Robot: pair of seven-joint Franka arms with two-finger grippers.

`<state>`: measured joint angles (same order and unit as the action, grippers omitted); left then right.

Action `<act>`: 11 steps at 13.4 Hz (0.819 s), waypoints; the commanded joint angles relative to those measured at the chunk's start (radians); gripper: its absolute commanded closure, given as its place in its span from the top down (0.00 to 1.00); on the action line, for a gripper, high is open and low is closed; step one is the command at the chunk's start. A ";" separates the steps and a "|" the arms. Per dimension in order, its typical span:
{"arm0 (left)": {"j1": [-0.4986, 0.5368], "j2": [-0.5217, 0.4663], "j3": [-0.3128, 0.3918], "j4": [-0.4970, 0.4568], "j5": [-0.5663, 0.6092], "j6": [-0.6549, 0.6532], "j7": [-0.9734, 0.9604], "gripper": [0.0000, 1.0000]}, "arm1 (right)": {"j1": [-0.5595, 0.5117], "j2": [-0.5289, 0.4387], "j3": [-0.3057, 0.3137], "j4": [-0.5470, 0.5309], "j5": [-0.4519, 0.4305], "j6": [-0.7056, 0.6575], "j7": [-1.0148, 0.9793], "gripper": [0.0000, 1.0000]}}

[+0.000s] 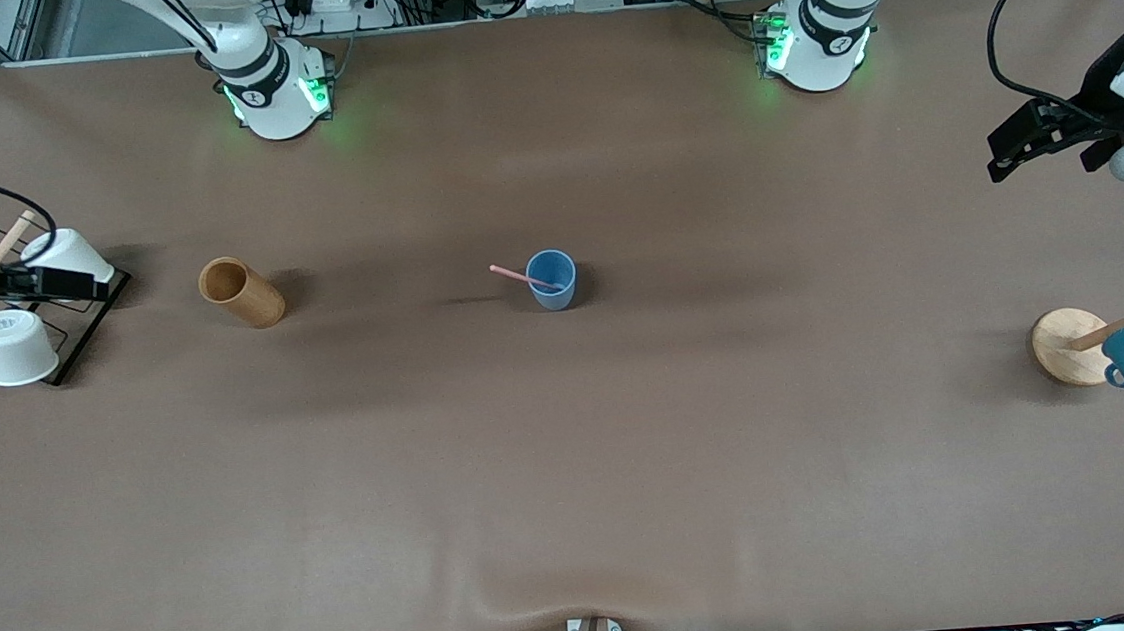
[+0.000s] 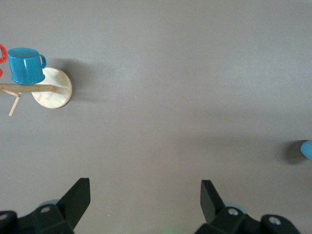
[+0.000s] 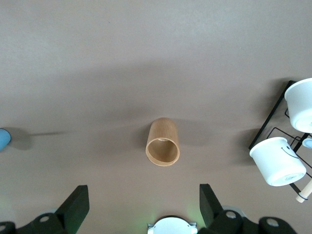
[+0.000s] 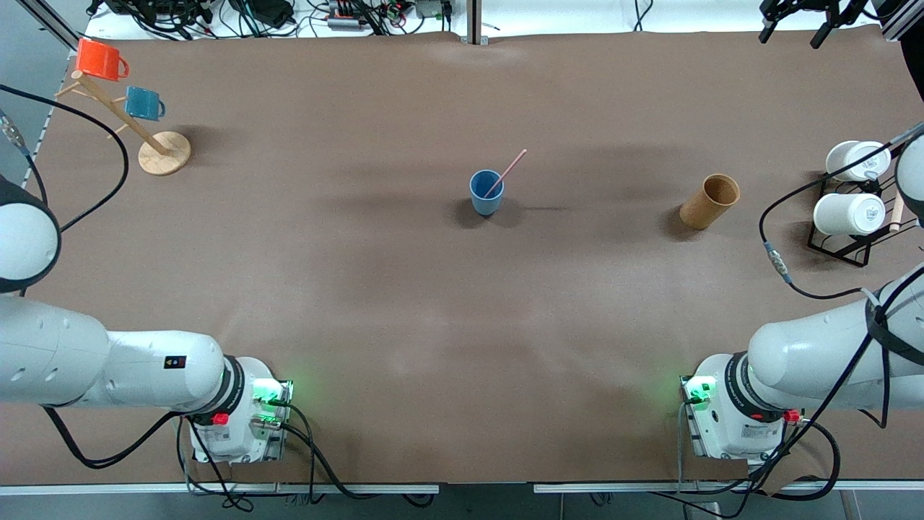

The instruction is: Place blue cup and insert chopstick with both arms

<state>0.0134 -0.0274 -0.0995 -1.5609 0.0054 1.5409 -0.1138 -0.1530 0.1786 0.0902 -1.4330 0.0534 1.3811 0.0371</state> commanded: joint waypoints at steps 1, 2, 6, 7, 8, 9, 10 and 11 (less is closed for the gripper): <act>0.002 -0.022 0.003 -0.016 -0.018 0.007 0.011 1.00 | 0.007 -0.204 -0.010 -0.226 -0.014 0.088 -0.023 1.00; 0.003 -0.022 0.003 -0.016 -0.018 0.007 0.011 1.00 | 0.039 -0.246 -0.016 -0.266 -0.014 0.093 -0.019 1.00; 0.003 -0.022 0.004 -0.015 -0.018 0.008 0.011 1.00 | 0.079 -0.291 -0.082 -0.305 -0.014 0.113 -0.023 1.00; 0.003 -0.022 0.004 -0.015 -0.018 0.008 0.012 1.00 | 0.095 -0.280 -0.089 -0.291 -0.018 0.124 -0.020 1.00; 0.003 -0.022 0.004 -0.015 -0.019 0.008 0.013 1.00 | 0.099 -0.257 -0.089 -0.249 -0.024 0.121 -0.017 1.00; 0.003 -0.022 0.004 -0.015 -0.021 0.007 0.013 1.00 | 0.108 -0.223 -0.089 -0.204 -0.027 0.121 -0.019 1.00; 0.003 -0.022 0.006 -0.015 -0.021 0.007 0.013 1.00 | 0.112 -0.188 -0.087 -0.155 -0.027 0.121 -0.019 1.00; 0.003 -0.022 0.007 -0.016 -0.022 0.007 0.013 1.00 | 0.112 -0.139 -0.087 -0.095 -0.027 0.105 -0.022 1.00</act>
<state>0.0140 -0.0274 -0.0983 -1.5608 0.0053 1.5417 -0.1137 -0.0646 -0.0600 0.0146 -1.6607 0.0507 1.5159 0.0259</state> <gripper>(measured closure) 0.000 0.000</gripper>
